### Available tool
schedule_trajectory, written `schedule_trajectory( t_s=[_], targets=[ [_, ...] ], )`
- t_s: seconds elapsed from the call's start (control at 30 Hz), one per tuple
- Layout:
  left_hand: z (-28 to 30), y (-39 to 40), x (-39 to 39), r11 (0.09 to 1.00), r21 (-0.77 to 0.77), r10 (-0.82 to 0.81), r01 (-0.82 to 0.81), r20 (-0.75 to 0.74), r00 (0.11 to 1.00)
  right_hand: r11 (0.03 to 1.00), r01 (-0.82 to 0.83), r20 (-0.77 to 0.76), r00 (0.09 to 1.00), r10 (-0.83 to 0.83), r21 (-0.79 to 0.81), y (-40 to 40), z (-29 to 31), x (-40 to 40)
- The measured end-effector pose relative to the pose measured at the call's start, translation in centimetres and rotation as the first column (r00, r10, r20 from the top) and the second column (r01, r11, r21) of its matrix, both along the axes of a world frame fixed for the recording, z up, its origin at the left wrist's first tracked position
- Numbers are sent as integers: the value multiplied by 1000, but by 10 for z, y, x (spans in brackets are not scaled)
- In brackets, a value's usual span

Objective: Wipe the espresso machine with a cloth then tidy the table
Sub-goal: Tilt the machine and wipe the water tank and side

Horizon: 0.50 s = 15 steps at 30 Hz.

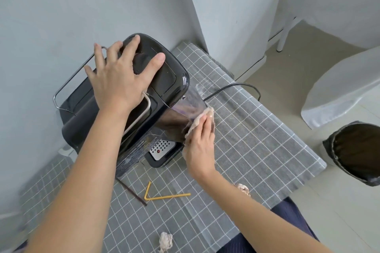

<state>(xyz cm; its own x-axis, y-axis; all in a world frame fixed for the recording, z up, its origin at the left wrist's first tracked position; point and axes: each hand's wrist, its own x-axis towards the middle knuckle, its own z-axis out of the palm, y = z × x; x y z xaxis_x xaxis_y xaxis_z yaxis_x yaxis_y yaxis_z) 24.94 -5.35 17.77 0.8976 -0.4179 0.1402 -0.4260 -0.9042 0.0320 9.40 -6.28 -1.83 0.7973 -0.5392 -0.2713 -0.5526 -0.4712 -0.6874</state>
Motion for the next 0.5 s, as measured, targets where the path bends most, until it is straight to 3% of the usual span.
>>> schedule_trajectory(
  t_s=[0.2, 0.33, 0.43, 0.5],
  targets=[
    [1, -1, 0, 1000, -1, -8, 8, -14, 1000, 918, -296, -276, 935, 222, -263, -25, 0, -14],
    [2, 0, -2, 1000, -5, -14, 14, -10, 1000, 949, -298, -345, 905, 248, -101, -45, 3, -18],
    [1, 0, -1, 1000, -6, -11, 11, -6, 1000, 998, -19, -244, 969, 34, 67, -63, 12, -22],
    [1, 0, -1, 1000, -5, -12, 12, -3, 1000, 960, 180, -103, 982, -161, 215, -68, 12, -23]
  ],
)
